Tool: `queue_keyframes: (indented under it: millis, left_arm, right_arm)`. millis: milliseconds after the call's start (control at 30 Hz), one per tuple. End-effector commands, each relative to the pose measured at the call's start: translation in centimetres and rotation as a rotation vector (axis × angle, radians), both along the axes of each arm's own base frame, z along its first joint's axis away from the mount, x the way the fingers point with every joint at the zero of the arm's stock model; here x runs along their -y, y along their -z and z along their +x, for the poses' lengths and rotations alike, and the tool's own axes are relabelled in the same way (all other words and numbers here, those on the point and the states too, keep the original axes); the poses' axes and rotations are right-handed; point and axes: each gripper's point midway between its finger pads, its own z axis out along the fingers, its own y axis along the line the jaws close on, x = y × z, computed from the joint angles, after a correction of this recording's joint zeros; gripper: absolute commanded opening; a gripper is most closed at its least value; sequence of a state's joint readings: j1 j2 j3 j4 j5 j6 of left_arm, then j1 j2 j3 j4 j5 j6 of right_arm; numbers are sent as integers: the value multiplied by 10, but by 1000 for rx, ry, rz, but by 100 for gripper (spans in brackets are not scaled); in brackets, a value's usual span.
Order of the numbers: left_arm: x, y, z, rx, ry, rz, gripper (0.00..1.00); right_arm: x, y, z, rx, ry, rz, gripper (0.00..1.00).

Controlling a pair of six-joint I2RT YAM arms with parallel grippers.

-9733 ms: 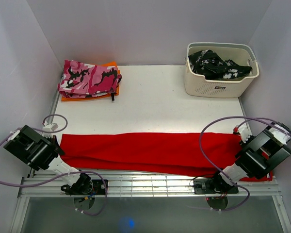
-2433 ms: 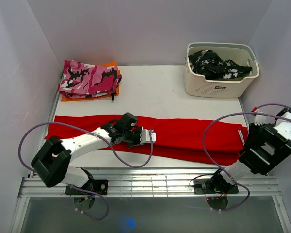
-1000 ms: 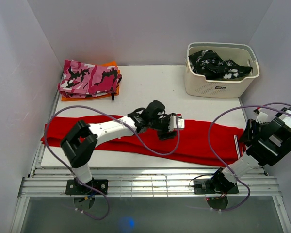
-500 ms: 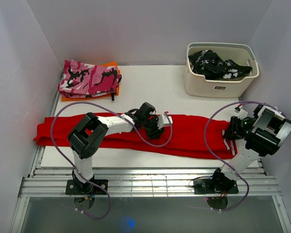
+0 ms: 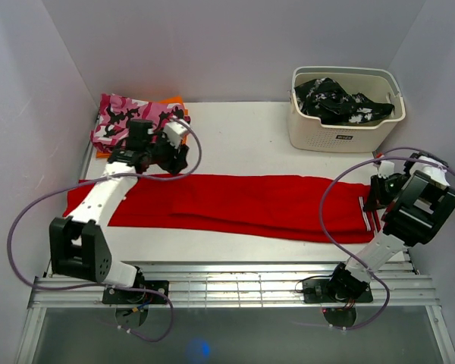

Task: Fold and stack the trousers
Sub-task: Fold the trousers

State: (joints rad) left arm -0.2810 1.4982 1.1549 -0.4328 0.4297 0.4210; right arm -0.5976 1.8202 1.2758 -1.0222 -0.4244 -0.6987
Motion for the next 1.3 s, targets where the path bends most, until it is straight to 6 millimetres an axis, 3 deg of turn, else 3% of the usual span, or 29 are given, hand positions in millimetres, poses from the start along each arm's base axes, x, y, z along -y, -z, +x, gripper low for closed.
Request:
queue_keyframes:
  millis: [0,100,167,200,267,333,367,400,467,500,533,600,667,700,767,800,867,900,933,967,1033,1067,1100,1167,1267]
  left_arm:
    - [-58,-22,-25,-17,-91,22,71]
    - [-101,-21,-35,-31,-198,21,71]
    - [-121,-17,-42,-54,-262,-7,72]
    - [-137,-16,-44,-66,-315,-18,72]
    - [-150,-11,-49,-99,-373,-43,77]
    - [-173,-10,-51,-115,-451,-66,81]
    - [-177,-10,-54,-137,-462,-93,82]
    - [-194,-10,-53,-149,-505,-109,85]
    - [-202,-7,-57,-195,-510,-140,85]
    - [-218,-16,-54,-185,-540,-158,85]
    - [-223,-9,-56,-246,-545,-193,85]
    - [-241,-18,-51,-245,-558,-237,85]
    - [-251,-4,-50,-323,-580,-265,85]
    - [-261,-4,-50,-329,-595,-285,85]
    - [-271,3,-47,-359,-615,-305,85]
    - [-277,9,-49,-374,-631,-295,85]
    - [-282,14,-51,-409,-638,-301,83]
    - [-289,14,-53,-412,-657,-309,83]
    - [-292,14,-53,-415,-670,-314,83]
    - [-297,15,-52,-420,-682,-322,83]
    - [-307,17,-56,-443,-712,-342,83]
    - [-313,14,-54,-438,-719,-347,83]
    - [-319,18,-56,-459,-735,-367,83]
    - [-324,21,-59,-494,-750,-378,83]
    - [-340,23,-64,-514,-786,-367,84]
  right_arm:
    - [76,-6,-16,1,-130,-309,8]
    - [116,-7,-8,19,-148,-466,8]
    - [127,-11,1,43,-152,-521,8]
    - [124,-14,5,54,-161,-517,8]
    - [116,-22,13,75,-178,-502,33]
    - [93,-35,23,138,-210,-479,68]
    - [81,-38,23,157,-230,-464,73]
    - [62,-42,30,184,-278,-453,74]
    - [26,-58,30,257,-338,-408,75]
    - [-4,-64,38,304,-393,-369,75]
    - [-23,-76,38,347,-433,-361,74]
    - [-80,-90,37,406,-524,-275,70]
    - [-121,-101,39,463,-599,-216,67]
    - [-161,-107,36,495,-654,-166,63]
    - [-204,-113,32,539,-734,-119,61]
    - [-237,-115,34,591,-805,-120,60]
    - [-283,-116,19,609,-908,-76,60]
    - [-299,-119,25,658,-923,-86,59]
    - [-314,-116,23,662,-947,-83,59]
    - [-342,-114,11,676,-1006,-67,59]
    - [-372,-105,11,701,-1060,-82,58]
    - [-397,-107,-1,722,-1120,-67,58]
    - [-408,-93,-2,702,-1146,-88,57]
    - [-442,-89,-19,734,-1223,-80,57]
    - [-471,-70,-35,744,-1295,-107,57]
